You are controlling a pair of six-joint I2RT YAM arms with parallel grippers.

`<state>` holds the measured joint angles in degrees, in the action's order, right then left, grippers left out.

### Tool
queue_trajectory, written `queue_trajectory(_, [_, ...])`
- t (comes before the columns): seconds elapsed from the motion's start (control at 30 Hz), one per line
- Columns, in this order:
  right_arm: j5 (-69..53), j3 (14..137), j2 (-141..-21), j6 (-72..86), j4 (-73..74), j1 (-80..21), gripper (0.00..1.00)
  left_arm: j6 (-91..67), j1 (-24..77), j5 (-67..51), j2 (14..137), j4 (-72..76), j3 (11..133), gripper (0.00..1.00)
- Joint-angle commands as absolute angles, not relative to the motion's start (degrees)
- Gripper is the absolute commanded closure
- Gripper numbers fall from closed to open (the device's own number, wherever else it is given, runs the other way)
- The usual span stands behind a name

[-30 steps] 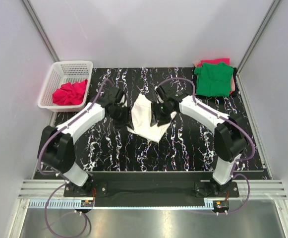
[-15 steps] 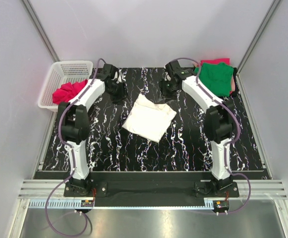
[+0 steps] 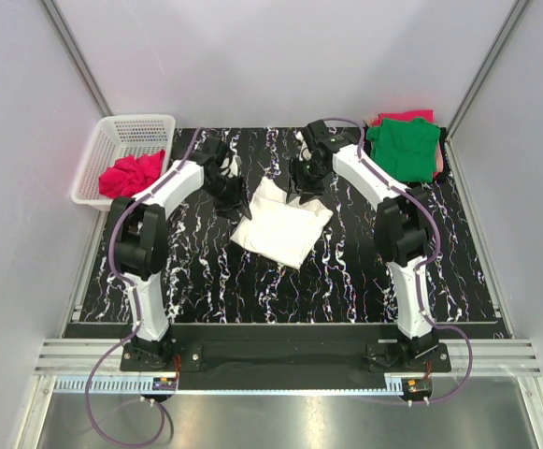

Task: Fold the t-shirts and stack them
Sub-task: Fold the tshirt

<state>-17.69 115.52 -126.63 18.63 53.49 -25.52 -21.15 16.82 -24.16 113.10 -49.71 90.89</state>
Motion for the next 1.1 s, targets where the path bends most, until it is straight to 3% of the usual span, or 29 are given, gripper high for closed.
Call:
queue_trajectory(0.0, [-18.81,114.17,-124.80,16.26,53.44,-26.54,0.49,-19.42,18.80,-26.37,109.42,-49.13,89.30,0.54])
queue_trajectory(0.33, [-19.16,117.77,-129.28,10.82,52.03,-26.46,0.45,-18.55,19.60,-26.54,108.63,-49.04,86.31,0.55])
queue_trajectory(0.43, [-21.00,120.49,-131.65,9.06,52.47,-26.28,0.35,-18.37,19.60,-26.46,108.63,-49.04,85.52,0.55])
queue_trajectory(0.53, [-21.44,124.08,-133.50,7.56,52.47,-25.67,0.41,-18.19,19.60,-26.54,108.72,-49.13,84.38,0.55])
queue_trajectory(0.6, [-23.89,127.60,-135.87,5.90,54.91,-25.23,0.32,-18.11,19.60,-26.54,108.89,-49.04,83.94,0.55])
queue_trajectory(0.77, [-27.51,135.87,-138.87,3.35,59.41,-23.73,0.33,-17.58,19.69,-26.28,109.42,-49.04,82.62,0.56])
queue_trajectory(1.07, [-33.13,131.40,-137.99,1.49,60.56,-23.29,0.29,-17.67,19.69,-26.46,110.57,-49.04,82.53,0.56])
